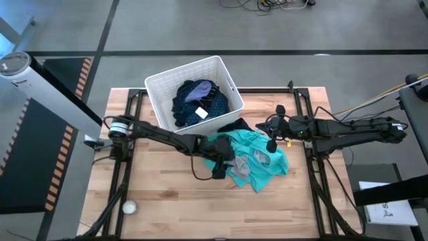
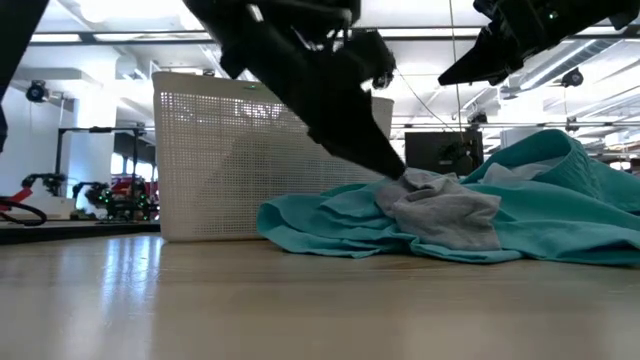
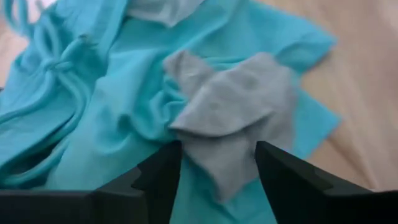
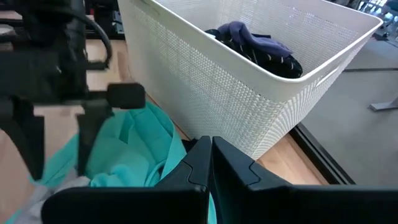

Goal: Sort clothes
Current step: Put the gray sock into the white laundry bin

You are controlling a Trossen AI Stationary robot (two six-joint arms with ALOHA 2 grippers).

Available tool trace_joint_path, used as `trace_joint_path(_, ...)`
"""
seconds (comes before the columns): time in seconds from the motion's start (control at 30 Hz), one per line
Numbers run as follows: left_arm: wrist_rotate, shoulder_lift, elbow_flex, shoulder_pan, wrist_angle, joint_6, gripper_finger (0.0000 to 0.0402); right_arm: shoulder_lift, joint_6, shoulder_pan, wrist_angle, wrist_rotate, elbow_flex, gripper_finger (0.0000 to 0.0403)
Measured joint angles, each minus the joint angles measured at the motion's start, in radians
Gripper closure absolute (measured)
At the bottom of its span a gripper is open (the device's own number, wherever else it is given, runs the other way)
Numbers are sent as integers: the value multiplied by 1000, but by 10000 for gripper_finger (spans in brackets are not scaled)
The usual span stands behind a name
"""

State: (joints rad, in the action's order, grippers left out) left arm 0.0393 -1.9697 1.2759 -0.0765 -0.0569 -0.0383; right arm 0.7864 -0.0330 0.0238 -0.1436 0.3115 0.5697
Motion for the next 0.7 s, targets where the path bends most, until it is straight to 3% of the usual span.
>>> trace_joint_path(0.13, 56, -17, 17, 3, -15, 21, 174, 0, 0, 0, 0, 0, 0, 403)
trace_joint_path(0.33, 24, -19, 19, 5, -21, 69, 164, 0, -1, 0, -1, 0, 0, 403)
trace_joint_path(0.47, 22, -18, 19, 1, -22, 93, 199, 0, -3, 0, -1, 0, 0, 403)
trace_joint_path(0.7, 22, -17, 19, -7, -22, 99, 314, 0, -3, 0, -1, 0, 0, 403)
